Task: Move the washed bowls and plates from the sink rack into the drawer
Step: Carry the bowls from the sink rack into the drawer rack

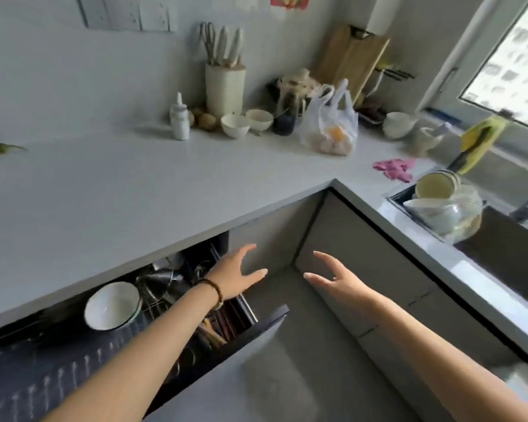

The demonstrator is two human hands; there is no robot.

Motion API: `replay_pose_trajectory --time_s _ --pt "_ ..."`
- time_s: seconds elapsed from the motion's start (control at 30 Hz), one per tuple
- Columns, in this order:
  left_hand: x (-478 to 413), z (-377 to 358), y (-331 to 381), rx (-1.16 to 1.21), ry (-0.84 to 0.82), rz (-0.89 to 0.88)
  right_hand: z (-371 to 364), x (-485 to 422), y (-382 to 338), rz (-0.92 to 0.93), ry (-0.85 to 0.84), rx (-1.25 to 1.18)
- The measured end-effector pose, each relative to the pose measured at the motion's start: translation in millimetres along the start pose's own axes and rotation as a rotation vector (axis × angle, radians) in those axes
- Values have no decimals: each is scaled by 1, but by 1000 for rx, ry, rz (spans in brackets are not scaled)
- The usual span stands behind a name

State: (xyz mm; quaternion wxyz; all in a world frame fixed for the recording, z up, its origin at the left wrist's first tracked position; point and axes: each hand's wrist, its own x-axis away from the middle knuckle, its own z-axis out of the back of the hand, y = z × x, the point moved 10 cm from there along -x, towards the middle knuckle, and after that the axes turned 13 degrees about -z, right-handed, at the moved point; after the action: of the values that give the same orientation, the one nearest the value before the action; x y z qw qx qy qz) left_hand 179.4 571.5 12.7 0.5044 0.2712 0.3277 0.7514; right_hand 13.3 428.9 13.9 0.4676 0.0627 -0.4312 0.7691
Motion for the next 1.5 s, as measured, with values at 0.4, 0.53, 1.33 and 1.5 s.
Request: replay_pose_trajectory --time_s 0.4,0.53,1.33,1.5 --pt "-240 -143 205 -515 -178 -387 282 -41 165 -174 336 45" --pt "-322 -181 229 -533 -243 -440 342 -76 203 -250 367 -9" --pt "-556 -351 224 -387 -639 -253 446 -314 290 -225 -6 -95" --pt "-564 -360 218 -292 -655 -218 449 -331 298 -242 -54 85"
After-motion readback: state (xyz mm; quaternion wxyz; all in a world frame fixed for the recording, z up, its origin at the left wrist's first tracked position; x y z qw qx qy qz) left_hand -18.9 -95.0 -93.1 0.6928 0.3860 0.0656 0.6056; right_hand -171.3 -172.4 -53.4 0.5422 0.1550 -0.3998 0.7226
